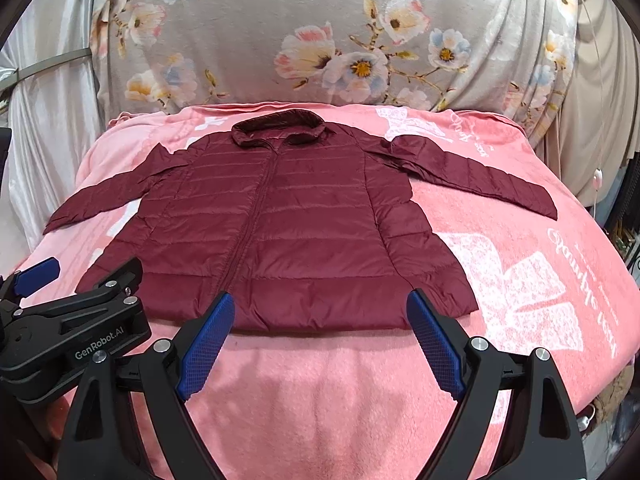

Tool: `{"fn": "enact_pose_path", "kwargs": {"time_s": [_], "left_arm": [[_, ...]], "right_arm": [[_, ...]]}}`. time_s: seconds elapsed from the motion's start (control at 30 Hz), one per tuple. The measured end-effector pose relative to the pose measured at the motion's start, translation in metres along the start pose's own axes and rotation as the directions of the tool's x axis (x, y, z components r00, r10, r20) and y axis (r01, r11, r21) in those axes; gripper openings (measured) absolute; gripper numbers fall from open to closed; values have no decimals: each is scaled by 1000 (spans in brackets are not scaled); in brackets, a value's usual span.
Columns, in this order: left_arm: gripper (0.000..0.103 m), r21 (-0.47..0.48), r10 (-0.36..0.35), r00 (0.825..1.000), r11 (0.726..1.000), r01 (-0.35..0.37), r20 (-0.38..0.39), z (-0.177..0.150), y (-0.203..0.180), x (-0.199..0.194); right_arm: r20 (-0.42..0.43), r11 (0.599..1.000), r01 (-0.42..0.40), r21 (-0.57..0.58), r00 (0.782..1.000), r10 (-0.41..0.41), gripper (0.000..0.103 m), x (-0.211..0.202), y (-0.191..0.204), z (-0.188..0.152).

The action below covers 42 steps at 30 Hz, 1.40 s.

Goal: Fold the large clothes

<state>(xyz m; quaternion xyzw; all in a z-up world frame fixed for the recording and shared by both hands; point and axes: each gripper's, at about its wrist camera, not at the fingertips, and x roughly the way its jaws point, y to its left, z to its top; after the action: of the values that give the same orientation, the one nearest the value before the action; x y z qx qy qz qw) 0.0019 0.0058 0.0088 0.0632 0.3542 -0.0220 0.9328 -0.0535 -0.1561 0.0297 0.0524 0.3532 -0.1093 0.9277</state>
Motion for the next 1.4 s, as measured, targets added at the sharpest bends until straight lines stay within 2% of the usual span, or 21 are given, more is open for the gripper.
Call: {"fn": "enact_pose_path", "kwargs": {"time_s": [0.83,1.4], "left_arm": [[98,-10,18,1000,1000,-18,9,28,1,1],[98,6,-2,1000,1000,2,-3,39,-8,9]], "right_arm": [[14,1000,-17,-8,1000,17,85,2,2,25],[6,1000,4,13,1000,-4,85,7,-9,37]]}}
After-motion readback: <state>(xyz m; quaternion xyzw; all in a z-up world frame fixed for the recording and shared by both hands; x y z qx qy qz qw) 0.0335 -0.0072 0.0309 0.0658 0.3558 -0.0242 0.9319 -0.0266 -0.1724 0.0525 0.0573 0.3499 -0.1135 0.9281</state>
